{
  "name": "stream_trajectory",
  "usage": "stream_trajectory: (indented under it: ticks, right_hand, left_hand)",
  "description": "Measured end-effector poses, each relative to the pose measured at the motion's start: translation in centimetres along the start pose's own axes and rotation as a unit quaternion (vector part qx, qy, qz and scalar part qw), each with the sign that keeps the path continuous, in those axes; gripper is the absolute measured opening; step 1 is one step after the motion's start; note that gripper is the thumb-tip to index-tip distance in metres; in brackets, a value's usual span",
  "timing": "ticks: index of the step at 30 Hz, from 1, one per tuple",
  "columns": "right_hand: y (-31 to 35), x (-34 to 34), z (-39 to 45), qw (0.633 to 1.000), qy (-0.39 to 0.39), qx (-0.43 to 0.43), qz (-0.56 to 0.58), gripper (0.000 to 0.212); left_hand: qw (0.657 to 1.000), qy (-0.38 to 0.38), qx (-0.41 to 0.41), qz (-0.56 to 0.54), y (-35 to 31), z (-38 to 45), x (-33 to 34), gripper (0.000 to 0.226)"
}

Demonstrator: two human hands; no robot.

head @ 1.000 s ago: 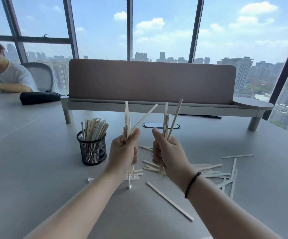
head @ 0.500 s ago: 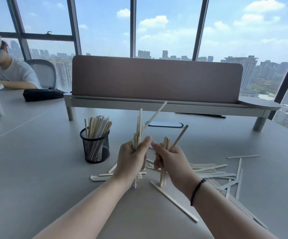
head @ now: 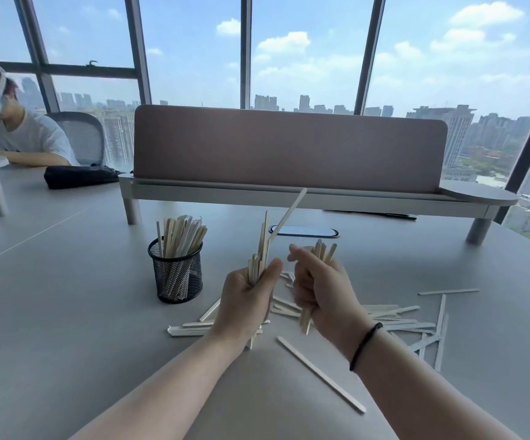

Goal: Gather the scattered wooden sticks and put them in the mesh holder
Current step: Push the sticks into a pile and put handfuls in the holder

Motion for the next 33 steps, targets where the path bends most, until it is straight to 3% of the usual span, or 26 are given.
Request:
stream_trajectory:
  ticks: [1,8,14,17,20,22,25,33]
  right_hand:
    - [0.9,0.5,0.3,1.000,0.006,-0.013,0.009,0.015]
    - [5.7,3.9,1.4,0.990,0.036,-0.119,-0.064,0.012]
    - [6.2,4.3,1.8,0.974,0.028,-0.160,-0.157,0.027]
    - [7.3,3.9,1.9,0.949,-0.005,-0.200,-0.246,0.034]
    - [8.6,2.2,2.2,0.953,-0.086,-0.223,-0.188,0.047]
    - [8.4,1.3,2.6,0.966,-0.112,-0.199,-0.120,0.053]
    - [6.8,1.8,3.1,0.986,-0.076,-0.142,-0.051,0.052]
    - [3.4,6.0,4.9,0.998,0.006,-0.012,-0.062,0.049]
  left_hand:
    - [1.000,0.002,0.000,0.000,0.1,0.0,0.0,0.058]
    - [1.000,0.014,-0.020,-0.007,0.3,-0.2,0.1,0.058]
    - [0.999,0.023,0.005,-0.027,0.0,0.0,-0.1,0.043]
    - [0.999,0.024,0.009,-0.020,0.0,0.0,-0.2,0.041]
    - [0.999,0.031,-0.001,-0.008,0.2,-0.1,-0.2,0.039]
    - [0.999,0.034,-0.018,-0.006,0.4,-0.2,-0.2,0.054]
    - [0.999,0.022,-0.028,-0.018,-0.5,0.2,-0.5,0.062]
    - [0.986,-0.109,0.005,-0.124,-5.7,3.9,-5.8,0.066]
Point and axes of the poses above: each hand's wrist, its own z-axis towards the middle knuckle, its own x-axis out of the palm, y = z × x, the point moved 5 cm from there along z, towards the middle knuckle, and after that the axes turned 2 degrees about y, right-handed, at the moved point
